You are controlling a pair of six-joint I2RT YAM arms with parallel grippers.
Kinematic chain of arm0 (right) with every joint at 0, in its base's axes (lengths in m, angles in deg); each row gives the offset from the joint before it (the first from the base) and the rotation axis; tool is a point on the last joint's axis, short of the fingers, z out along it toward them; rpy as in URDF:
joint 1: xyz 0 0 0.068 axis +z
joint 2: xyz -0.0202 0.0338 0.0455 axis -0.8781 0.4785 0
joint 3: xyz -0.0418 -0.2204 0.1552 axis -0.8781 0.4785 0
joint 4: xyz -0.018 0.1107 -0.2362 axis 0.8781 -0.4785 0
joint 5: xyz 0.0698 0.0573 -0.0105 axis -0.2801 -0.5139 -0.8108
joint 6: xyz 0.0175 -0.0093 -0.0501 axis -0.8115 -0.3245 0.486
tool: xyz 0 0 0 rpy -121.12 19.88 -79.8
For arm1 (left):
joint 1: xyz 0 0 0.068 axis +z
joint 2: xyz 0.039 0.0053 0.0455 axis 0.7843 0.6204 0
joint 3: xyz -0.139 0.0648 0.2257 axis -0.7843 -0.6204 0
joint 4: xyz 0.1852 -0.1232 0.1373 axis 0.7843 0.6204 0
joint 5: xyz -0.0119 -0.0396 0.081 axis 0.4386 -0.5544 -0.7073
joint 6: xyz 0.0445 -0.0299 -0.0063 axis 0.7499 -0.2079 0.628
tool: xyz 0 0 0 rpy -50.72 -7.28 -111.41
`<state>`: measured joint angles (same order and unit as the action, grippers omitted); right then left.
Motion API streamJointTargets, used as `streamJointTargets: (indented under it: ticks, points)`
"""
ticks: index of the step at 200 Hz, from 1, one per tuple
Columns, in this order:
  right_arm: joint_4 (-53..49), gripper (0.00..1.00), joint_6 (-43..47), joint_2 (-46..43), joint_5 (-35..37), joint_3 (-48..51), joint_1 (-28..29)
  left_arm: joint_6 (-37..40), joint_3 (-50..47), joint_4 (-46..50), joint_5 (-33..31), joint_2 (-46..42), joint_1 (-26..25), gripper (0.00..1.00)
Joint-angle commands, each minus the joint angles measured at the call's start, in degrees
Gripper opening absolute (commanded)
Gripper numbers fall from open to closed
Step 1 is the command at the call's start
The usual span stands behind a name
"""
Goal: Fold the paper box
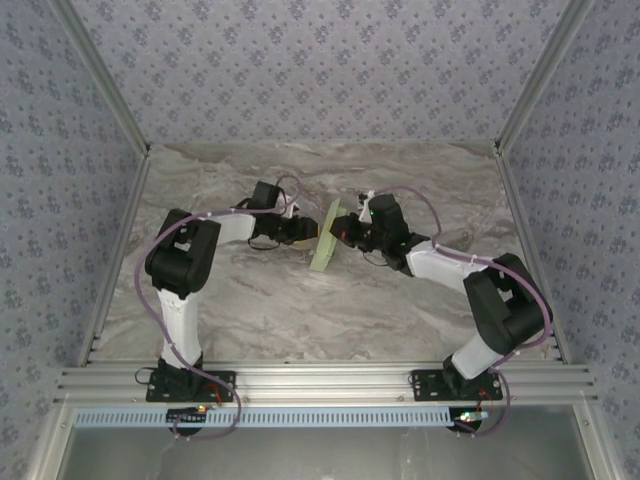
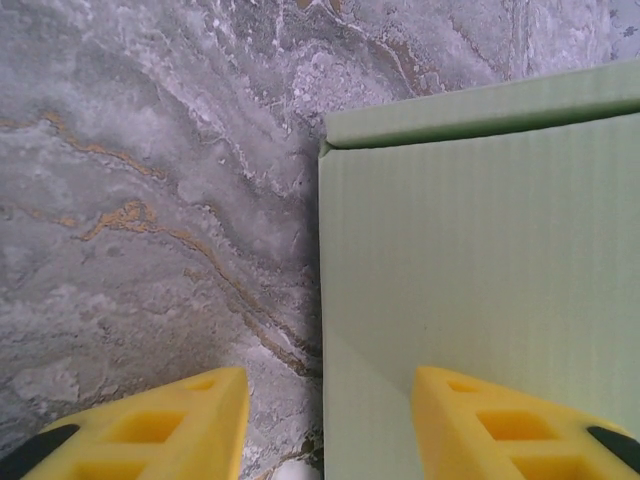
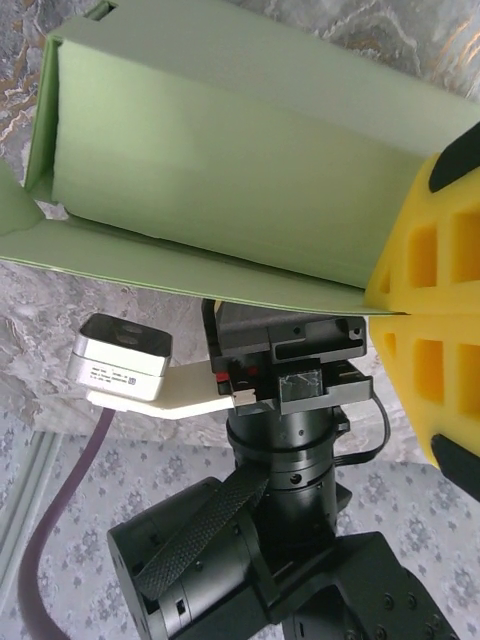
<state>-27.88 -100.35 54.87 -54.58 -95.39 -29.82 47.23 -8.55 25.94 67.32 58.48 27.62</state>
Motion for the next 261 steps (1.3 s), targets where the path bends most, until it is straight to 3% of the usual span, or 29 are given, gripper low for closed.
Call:
streamJointTargets:
  ticks: [1,31,60,84,117,155,207,261]
  points:
    - [-5.39,0.06,-1.38,2.09,7.82,-0.89,2.13,1.51,0.82,1.31,-2.59,-0.08,-0.89,0.49]
    - [-5.98,0.06,-2.54,2.58,12.55,-0.44,3.62,2.54,-2.91,0.96,-12.71,-6.55,0.08,0.53]
    - [-5.52,0.06,-3.38,3.71,13.55,-0.38,4.44,4.68,-12.41,-2.06,-26.16,-18.61,0.25,0.59]
    - [-5.53,0.06,-3.53,4.04,13.85,-0.36,4.79,6.59,-25.11,-11.95,-28.88,-30.18,-1.1,0.64]
    - [-5.96,0.06,-3.54,4.28,13.05,-0.8,4.62,14.54,-37.46,-23.37,-30.95,-41.06,-7.96,0.75]
    - [-5.97,0.06,-3.5,3.38,12.58,-0.35,4.17,22.46,-37.54,-28.35,-33.98,-37.97,-15.28,0.79]
    - [-6.01,0.06,-3.29,1.84,13.11,1.17,3.47,24.7,-33.03,-31.6,-35.05,-29.75,-18.14,0.8]
    - [-5.88,0.06,-3.42,1.64,13.26,1.54,3.21,24.31,-32.68,-36.31,-31.85,-26.18,-18.34,0.77]
